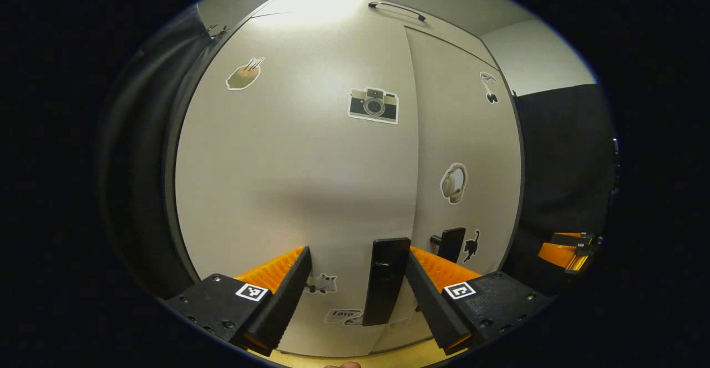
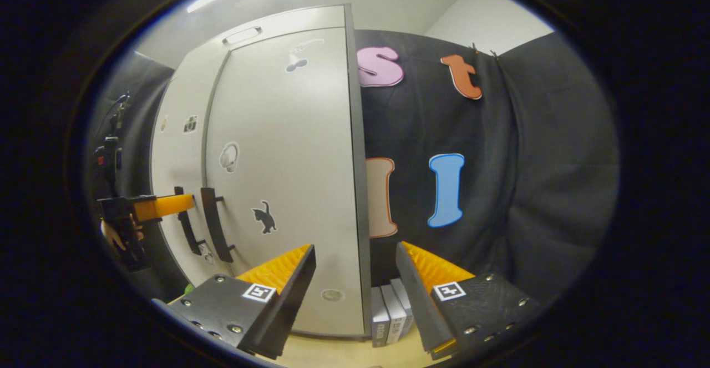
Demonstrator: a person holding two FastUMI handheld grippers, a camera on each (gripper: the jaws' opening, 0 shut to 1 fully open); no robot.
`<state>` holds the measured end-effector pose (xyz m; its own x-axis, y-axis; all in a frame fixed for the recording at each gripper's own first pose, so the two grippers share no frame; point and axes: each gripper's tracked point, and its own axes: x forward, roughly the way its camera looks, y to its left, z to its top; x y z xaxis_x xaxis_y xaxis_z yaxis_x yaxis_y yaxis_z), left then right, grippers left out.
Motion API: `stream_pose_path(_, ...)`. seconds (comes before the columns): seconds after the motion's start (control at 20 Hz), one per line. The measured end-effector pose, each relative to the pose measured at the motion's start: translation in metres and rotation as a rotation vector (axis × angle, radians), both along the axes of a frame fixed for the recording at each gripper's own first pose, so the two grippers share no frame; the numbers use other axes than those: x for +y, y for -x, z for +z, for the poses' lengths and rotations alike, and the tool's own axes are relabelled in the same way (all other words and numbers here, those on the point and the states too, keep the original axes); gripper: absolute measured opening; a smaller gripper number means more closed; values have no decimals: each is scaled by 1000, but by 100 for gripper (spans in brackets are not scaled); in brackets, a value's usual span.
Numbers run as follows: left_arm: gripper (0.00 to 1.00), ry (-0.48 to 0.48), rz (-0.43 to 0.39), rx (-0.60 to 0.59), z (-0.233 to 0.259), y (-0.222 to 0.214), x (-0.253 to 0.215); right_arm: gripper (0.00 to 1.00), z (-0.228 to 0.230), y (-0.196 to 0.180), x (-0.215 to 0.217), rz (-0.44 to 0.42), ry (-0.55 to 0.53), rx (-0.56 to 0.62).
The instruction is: Grab one shoe with the right hand and put it into the shoe cabinet, grab the other shoe with the left hand and put it into the shoe cabinet; then close the right door with the right hand and the left door with the left hand.
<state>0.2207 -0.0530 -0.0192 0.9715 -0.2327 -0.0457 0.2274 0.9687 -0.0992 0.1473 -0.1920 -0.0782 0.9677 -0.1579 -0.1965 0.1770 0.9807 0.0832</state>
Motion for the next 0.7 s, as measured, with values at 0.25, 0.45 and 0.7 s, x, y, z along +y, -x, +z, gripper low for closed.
stream_pose_path(0.25, 96, 23, -4, 9, -2, -1, -2, 89, 3, 4, 6, 21, 14, 0)
stream_pose_path(0.45, 98, 5, -5, 8, 1, 2, -2, 89, 10, 8, 12, 24, 15, -4)
stream_pose_path(0.7, 97, 27, -26, -12, 24, 34, -2, 89, 28, 18, 26, 32, 17, -22)
